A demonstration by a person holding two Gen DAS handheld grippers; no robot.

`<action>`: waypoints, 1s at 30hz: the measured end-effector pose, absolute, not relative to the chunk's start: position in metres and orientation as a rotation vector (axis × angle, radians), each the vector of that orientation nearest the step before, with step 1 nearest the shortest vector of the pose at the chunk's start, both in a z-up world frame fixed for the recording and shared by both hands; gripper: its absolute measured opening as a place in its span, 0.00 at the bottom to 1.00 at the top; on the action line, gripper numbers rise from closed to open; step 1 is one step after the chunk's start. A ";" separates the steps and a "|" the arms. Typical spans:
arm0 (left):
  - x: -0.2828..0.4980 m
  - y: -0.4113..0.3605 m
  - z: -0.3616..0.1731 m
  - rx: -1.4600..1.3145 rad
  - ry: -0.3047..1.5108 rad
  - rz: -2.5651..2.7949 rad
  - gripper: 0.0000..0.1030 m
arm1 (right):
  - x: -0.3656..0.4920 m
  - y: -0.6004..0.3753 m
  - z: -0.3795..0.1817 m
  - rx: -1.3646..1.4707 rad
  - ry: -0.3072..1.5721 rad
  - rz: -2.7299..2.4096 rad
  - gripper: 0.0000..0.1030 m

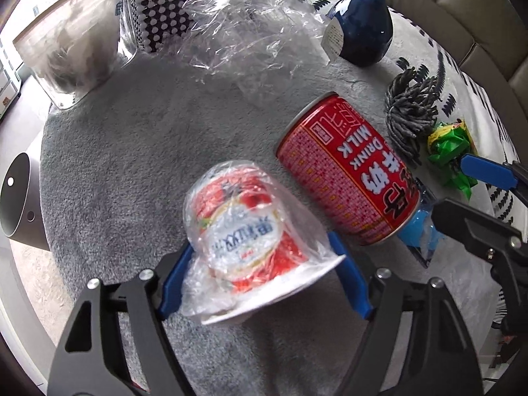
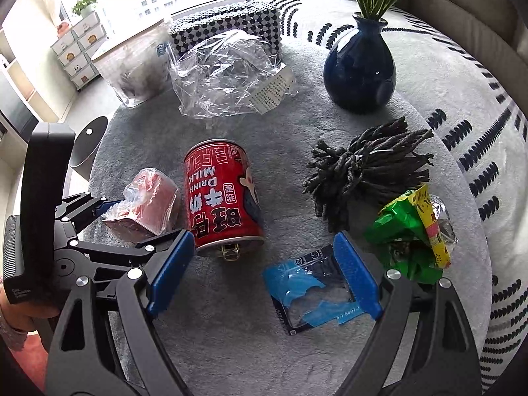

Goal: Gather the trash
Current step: 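Grasp the plastic-wrapped cup with the left gripper while the right gripper grasps the red milk can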

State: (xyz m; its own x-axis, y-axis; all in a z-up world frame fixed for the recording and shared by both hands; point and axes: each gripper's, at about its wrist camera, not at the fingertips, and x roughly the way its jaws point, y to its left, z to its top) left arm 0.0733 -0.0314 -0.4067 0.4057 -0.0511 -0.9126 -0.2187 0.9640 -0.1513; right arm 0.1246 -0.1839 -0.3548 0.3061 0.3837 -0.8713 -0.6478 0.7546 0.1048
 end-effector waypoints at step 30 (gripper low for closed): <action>0.025 0.053 -0.374 -0.256 1.144 0.126 0.67 | 0.131 -0.109 -0.403 -0.448 1.132 0.698 0.63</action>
State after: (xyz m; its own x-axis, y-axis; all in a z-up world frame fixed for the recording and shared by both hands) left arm 0.0246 0.0527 -0.3737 0.4106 -0.0310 -0.9113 -0.2291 0.9639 -0.1360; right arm 0.1313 -0.1090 -0.4035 0.2515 0.2760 -0.9277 -0.7051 0.7088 0.0197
